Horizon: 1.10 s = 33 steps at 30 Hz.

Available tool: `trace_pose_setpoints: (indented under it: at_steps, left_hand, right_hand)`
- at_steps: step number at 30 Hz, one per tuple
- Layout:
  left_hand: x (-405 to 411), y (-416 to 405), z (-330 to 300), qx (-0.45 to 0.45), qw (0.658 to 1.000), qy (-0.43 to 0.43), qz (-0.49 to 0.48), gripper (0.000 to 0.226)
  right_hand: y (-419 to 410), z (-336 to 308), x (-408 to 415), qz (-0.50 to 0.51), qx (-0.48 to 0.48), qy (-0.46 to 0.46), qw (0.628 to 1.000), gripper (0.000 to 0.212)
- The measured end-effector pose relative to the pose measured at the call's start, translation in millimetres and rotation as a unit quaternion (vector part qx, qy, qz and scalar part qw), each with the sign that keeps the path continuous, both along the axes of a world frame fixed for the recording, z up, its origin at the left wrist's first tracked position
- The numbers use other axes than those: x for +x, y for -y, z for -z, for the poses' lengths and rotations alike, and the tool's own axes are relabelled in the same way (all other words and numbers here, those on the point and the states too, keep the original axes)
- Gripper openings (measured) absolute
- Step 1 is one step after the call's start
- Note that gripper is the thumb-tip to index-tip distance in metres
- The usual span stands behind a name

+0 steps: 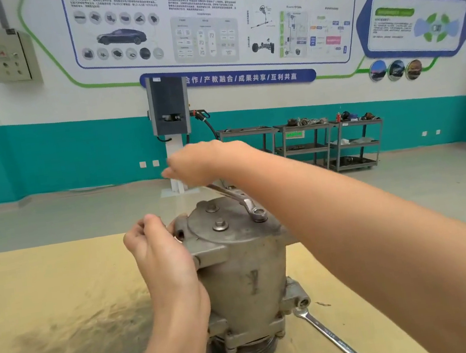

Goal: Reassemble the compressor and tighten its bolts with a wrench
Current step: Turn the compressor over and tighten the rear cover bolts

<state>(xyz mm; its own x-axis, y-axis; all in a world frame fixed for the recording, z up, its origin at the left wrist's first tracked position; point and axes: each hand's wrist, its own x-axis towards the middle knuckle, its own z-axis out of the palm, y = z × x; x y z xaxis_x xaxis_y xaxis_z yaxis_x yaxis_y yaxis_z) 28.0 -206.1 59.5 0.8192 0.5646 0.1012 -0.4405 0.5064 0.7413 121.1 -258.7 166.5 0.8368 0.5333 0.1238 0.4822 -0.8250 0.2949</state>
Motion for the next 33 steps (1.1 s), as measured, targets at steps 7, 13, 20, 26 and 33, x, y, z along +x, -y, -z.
trace_pose_setpoints:
  at_steps: [7, 13, 20, 26, 33]
  left_hand:
    - [0.4, -0.8, 0.2, 0.031, 0.999, -0.012, -0.001, 0.014]
    - [-0.4, -2.8, -1.6, 0.034, 0.999, -0.02, 0.015, 0.014]
    - [0.7, -3.5, -1.5, 0.042, 0.999, -0.028, 0.012, 0.016]
    - [0.7, -4.3, -1.7, 0.057, 0.997, -0.042, 0.015, 0.014]
    - [0.4, -4.2, -2.0, 0.071, 0.997, -0.042, 0.01, 0.015]
  right_hand:
    - [66.7, 14.1, 22.2, 0.155, 0.189, -0.072, 0.967, 0.031]
    - [126.6, 33.3, 7.6, 0.185, 0.355, -0.031, 0.916, 0.028]
    - [199.3, 67.4, -51.3, 0.183, 0.344, 0.216, 0.895, 0.039]
    - [207.6, 88.4, -129.3, 0.115, 0.323, 0.427, 0.836, 0.047]
    - [174.4, 98.7, -193.8, -0.051, 0.32, 0.462, 0.826, 0.047]
